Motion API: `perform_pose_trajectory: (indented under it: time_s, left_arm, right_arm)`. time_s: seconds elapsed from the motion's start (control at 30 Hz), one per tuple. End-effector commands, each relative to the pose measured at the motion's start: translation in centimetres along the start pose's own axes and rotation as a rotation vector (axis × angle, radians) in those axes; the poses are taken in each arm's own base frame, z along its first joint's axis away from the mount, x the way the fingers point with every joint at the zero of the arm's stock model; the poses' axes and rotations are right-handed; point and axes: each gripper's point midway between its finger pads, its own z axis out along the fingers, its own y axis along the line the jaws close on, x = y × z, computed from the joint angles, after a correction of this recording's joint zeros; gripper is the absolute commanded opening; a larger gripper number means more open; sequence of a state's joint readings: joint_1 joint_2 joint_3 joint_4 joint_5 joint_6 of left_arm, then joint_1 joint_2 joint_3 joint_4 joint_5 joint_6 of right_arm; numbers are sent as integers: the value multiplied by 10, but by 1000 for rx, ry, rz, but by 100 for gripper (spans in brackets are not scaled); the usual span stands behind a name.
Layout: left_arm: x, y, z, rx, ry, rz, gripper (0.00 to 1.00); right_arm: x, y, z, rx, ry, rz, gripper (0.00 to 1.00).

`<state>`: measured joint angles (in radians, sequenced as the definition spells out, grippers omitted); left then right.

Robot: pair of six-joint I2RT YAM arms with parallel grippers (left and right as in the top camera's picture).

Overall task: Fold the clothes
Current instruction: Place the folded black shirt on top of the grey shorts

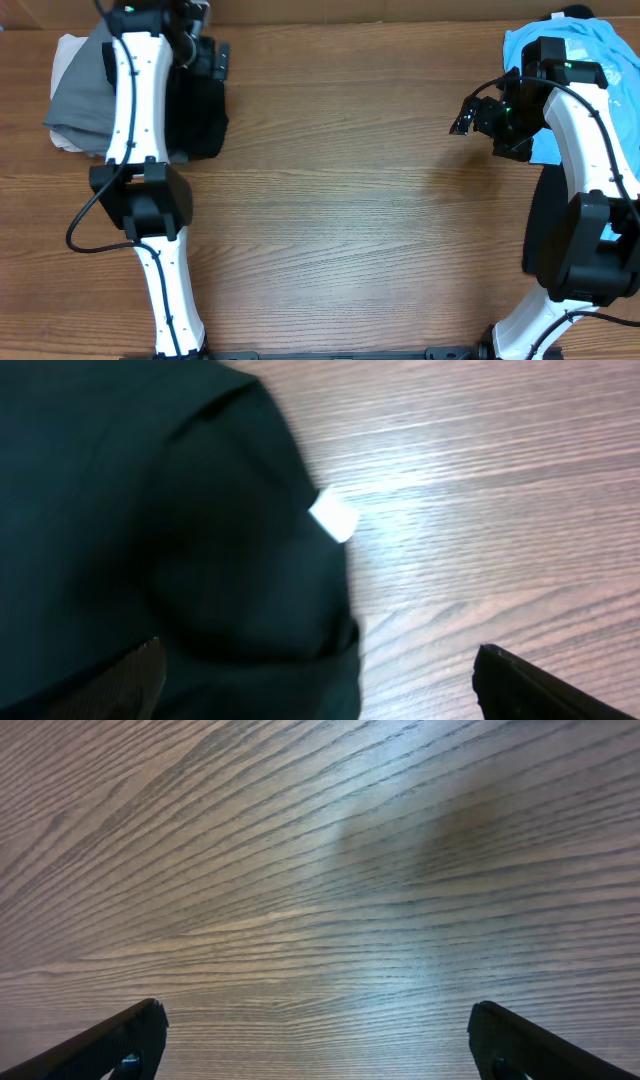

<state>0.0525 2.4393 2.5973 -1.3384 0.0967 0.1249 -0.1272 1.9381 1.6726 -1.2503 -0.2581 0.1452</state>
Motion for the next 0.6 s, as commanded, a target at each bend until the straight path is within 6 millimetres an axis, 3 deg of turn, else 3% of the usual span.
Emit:
perform_pose_trajectory:
  time_s: [0.0,0.1,0.13,0.2,0.33,0.4,0.57]
  left_arm:
    - [-8,18,-40,-51,-56,-39,100]
    - [13,32,-52,-129,17,-154,100]
    - [30,44,-56,-145,72,-218,100]
    - [45,62,-60,-155,114,-258,100]
    - [50,97,-65,-127,89,-347,100]
    - [51,126,-68,-112,47,-389,100]
    - [58,170,-69,-129,9,-355,100]
  right_arm:
    - [-5,5,-7,-11,-23,-29,100]
    - [-4,5,-7,-10,-22,-29,100]
    - [-4,5,-7,-10,-21,-28,100]
    - [-4,5,-7,-10,-21,-28,100]
    - [-6,5,-7,-11,-27,-30,100]
    - [-6,5,-7,-12,-29,-31,100]
    - [-6,5,-7,-12,-29,-30,100]
